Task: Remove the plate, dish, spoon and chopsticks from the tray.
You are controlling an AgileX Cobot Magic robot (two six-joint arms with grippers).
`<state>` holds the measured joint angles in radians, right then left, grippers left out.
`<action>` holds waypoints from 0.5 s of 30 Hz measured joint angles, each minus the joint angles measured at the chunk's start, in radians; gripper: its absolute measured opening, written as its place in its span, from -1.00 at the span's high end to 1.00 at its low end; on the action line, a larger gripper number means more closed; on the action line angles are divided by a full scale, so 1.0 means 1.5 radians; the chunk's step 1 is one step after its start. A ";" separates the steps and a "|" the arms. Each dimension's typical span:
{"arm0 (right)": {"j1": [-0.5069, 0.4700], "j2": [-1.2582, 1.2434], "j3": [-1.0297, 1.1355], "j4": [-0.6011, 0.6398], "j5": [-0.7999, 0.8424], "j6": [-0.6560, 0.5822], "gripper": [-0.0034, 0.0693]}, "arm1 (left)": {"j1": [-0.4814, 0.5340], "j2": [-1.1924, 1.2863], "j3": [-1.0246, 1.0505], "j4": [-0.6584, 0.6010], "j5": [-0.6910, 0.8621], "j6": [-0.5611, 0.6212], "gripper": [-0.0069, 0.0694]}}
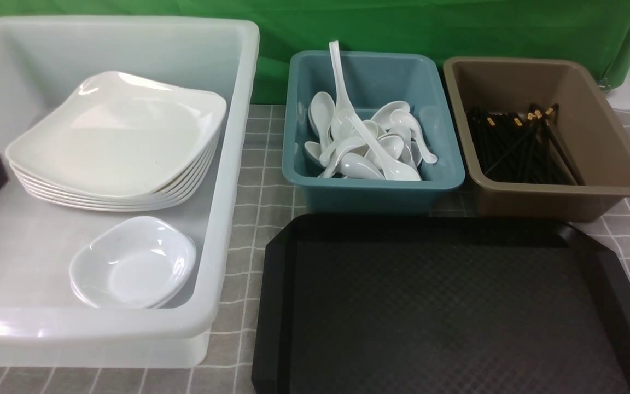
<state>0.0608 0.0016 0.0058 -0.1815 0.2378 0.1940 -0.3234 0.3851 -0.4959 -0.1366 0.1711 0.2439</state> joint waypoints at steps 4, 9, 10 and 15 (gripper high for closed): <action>0.000 0.000 0.000 0.000 0.000 0.000 0.56 | 0.083 -0.058 0.062 0.073 -0.018 -0.079 0.79; 0.000 0.000 0.000 0.000 0.000 0.000 0.54 | 0.197 -0.160 0.185 0.117 -0.035 -0.130 0.79; 0.000 0.000 0.000 0.000 0.000 0.000 0.54 | 0.217 -0.181 0.209 0.119 -0.031 -0.138 0.79; 0.000 0.000 0.000 0.001 0.001 0.000 0.49 | 0.267 -0.252 0.315 0.114 0.003 -0.194 0.79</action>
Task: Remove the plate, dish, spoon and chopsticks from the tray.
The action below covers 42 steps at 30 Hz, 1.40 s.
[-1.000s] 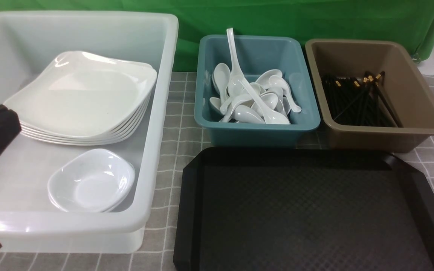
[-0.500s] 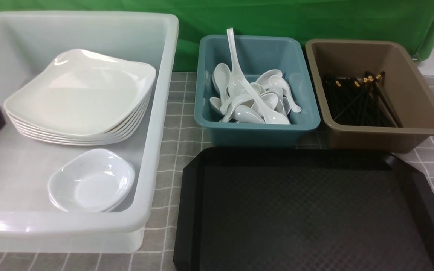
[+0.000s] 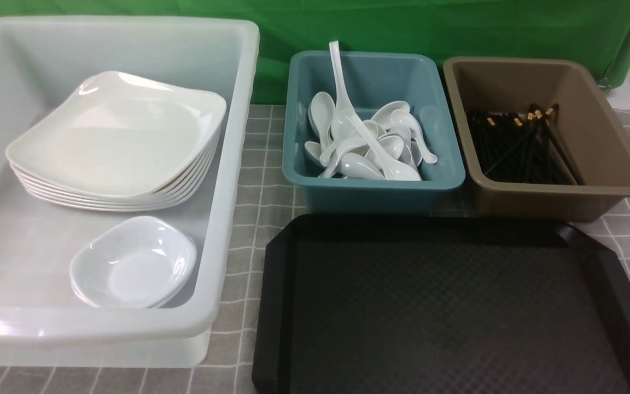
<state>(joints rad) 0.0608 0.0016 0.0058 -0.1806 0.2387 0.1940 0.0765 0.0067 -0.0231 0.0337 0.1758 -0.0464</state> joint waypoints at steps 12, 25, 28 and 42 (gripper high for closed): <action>0.000 0.000 0.000 0.000 -0.005 0.000 0.42 | 0.002 -0.005 0.020 -0.035 0.038 -0.019 0.79; 0.000 0.000 0.000 0.000 -0.005 0.000 0.37 | 0.002 -0.005 0.020 -0.037 0.036 -0.018 0.79; 0.000 0.000 0.000 0.000 -0.005 0.000 0.36 | 0.002 -0.005 0.020 -0.037 0.036 -0.018 0.79; 0.000 0.000 0.000 0.000 -0.005 0.000 0.31 | 0.002 -0.005 0.020 -0.037 0.036 -0.018 0.79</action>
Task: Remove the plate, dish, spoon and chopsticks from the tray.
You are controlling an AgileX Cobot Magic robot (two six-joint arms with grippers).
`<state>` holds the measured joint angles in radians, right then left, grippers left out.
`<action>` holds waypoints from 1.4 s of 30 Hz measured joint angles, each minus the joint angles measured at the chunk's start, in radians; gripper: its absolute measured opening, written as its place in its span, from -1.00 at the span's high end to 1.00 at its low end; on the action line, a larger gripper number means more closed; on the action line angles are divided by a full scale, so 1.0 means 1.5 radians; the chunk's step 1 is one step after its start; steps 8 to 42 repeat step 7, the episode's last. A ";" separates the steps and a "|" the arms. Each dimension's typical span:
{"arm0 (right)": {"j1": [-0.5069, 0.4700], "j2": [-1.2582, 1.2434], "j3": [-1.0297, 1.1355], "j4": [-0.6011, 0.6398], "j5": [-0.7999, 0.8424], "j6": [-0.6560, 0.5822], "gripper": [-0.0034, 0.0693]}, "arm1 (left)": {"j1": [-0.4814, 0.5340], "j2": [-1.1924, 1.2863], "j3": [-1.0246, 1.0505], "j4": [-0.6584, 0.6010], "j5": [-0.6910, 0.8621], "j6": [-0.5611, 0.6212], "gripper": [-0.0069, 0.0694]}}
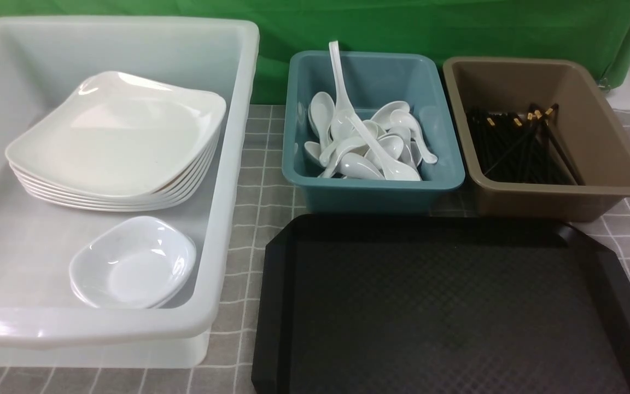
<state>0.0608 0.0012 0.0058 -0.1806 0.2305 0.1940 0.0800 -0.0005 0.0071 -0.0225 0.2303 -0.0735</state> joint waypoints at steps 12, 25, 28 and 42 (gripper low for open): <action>0.000 0.000 0.000 0.000 0.000 0.000 0.26 | 0.000 0.000 0.000 0.000 0.000 0.003 0.79; 0.000 0.000 0.000 0.000 0.000 0.000 0.26 | 0.000 0.000 0.000 0.000 0.000 0.003 0.79; 0.000 0.000 0.000 0.000 0.000 0.000 0.26 | 0.000 0.000 0.000 0.000 0.000 0.003 0.79; 0.000 0.000 0.000 0.000 0.000 0.000 0.26 | 0.000 0.000 0.000 0.000 0.000 0.003 0.79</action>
